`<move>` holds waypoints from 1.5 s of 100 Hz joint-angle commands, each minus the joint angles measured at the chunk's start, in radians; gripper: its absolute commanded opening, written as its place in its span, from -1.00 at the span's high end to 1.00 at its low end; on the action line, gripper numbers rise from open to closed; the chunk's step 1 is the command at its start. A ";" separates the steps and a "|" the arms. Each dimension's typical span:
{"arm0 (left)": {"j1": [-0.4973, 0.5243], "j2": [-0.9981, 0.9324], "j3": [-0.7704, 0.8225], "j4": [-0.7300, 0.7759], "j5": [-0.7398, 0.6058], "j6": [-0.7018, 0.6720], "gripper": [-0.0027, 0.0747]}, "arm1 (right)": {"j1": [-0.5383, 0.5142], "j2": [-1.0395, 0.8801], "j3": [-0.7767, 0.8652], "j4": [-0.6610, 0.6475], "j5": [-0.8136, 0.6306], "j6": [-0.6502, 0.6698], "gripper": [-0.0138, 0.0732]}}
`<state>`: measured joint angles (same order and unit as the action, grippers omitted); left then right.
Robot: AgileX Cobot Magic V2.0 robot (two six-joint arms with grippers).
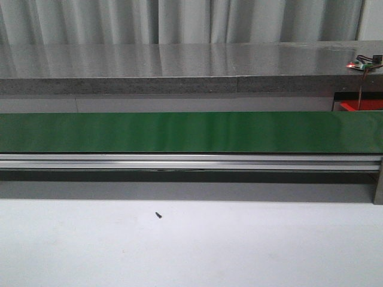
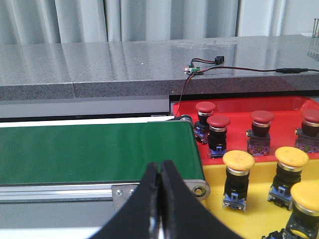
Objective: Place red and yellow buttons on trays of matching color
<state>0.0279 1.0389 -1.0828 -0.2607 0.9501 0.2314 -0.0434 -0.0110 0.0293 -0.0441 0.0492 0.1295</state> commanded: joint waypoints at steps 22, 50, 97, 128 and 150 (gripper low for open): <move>-0.005 -0.015 -0.028 -0.025 -0.052 -0.003 0.98 | -0.005 -0.017 -0.018 -0.012 -0.068 0.003 0.84; -0.005 -0.015 -0.028 -0.025 -0.052 -0.003 0.98 | -0.005 -0.017 -0.018 -0.012 -0.068 0.003 0.84; -0.005 -0.015 -0.028 -0.025 -0.052 -0.003 0.98 | -0.005 -0.017 -0.018 -0.012 -0.068 0.003 0.84; -0.005 -0.017 -0.028 -0.017 -0.052 -0.003 0.98 | -0.005 -0.017 -0.018 -0.012 -0.068 0.003 0.84; -0.005 -0.063 -0.012 0.114 -0.060 -0.003 0.98 | -0.005 -0.017 -0.018 -0.012 -0.068 0.003 0.84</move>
<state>0.0279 1.0160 -1.0822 -0.1914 0.9501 0.2314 -0.0434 -0.0110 0.0293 -0.0441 0.0530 0.1316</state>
